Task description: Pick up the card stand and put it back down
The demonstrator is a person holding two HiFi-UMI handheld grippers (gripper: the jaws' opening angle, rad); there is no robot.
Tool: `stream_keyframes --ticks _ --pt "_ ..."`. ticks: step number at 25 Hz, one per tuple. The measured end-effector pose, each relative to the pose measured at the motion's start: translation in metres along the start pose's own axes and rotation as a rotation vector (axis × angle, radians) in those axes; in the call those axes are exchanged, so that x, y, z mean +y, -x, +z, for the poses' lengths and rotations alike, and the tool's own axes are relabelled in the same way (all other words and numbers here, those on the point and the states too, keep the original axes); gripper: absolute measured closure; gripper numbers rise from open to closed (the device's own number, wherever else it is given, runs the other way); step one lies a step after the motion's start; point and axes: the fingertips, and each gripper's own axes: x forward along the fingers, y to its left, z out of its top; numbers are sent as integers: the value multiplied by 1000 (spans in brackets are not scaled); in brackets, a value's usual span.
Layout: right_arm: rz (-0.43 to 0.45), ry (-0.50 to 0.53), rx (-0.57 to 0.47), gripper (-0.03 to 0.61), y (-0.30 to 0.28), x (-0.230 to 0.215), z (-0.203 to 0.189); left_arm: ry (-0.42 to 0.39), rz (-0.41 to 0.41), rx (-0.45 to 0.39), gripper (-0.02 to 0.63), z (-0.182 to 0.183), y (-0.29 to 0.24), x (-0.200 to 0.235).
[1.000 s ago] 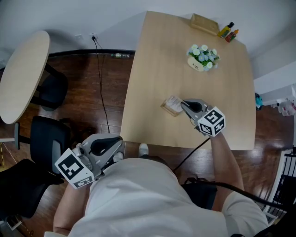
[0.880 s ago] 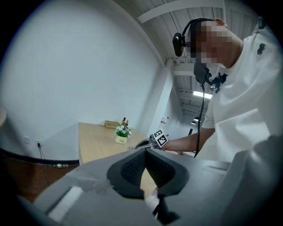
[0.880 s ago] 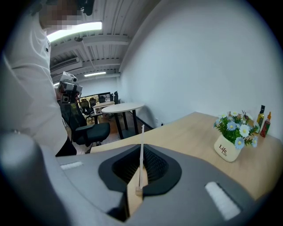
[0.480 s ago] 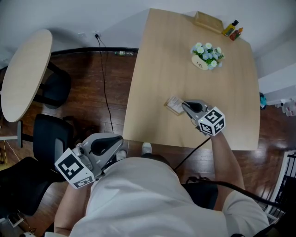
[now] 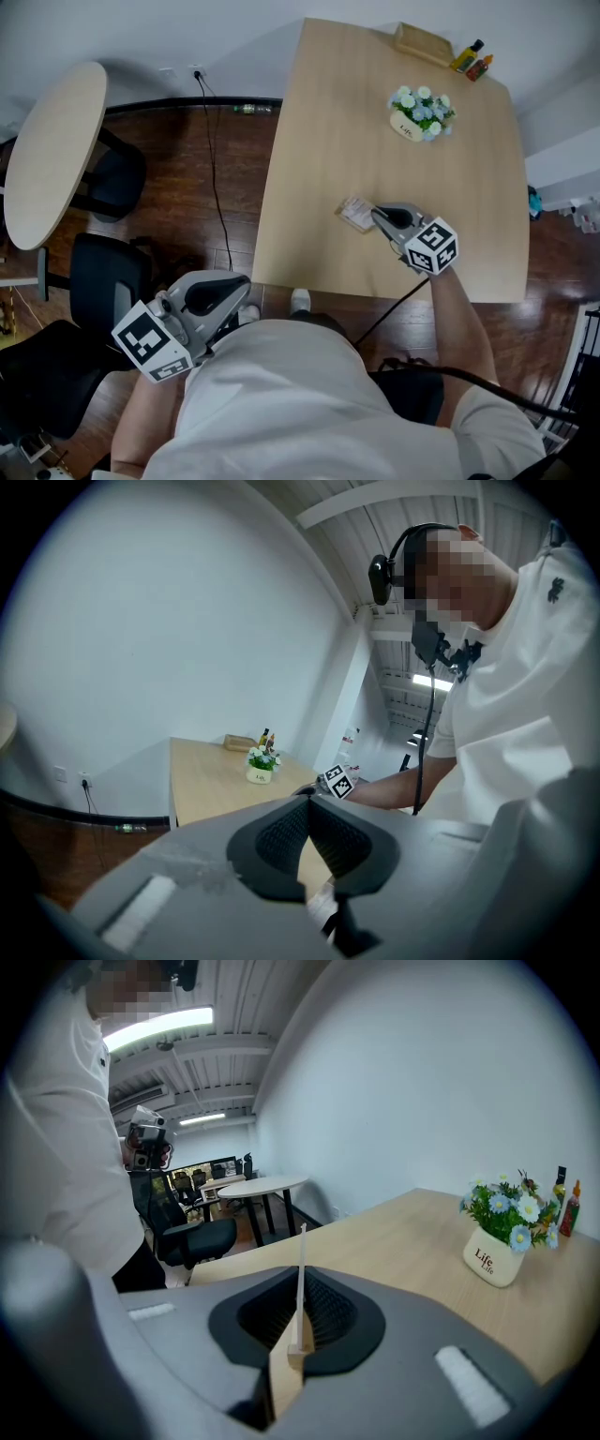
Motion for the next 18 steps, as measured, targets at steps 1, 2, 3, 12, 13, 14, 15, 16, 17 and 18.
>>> stream_keyframes --ticks 1,2,3,12,13,14,15,16,17,18 --pt "0 0 1 557 0 0 0 -1 -2 2 612 0 1 0" --pt "2 -5 1 557 0 0 -1 -2 -5 5 612 -1 1 0" --pt "3 -12 2 547 0 -1 -1 -4 -9 7 612 -1 1 1" --pt "-202 -23 -98 455 27 0 35 -37 -107 42 612 -7 7 1" --pt "-233 -28 -112 451 34 5 39 -45 -123 45 612 -8 9 1" --pt "-265 -33 -123 451 41 11 44 -53 -140 47 612 -7 10 1" --pt "-297 -36 -129 448 49 17 47 -61 -158 48 612 -7 12 1" --pt "-329 -39 -132 446 56 24 49 -69 -176 49 612 -6 13 1" --pt "-361 -44 -133 444 64 31 49 -79 -193 51 612 -6 15 2" --pt "-392 -56 -136 439 70 40 48 -92 -209 56 612 -7 16 2"
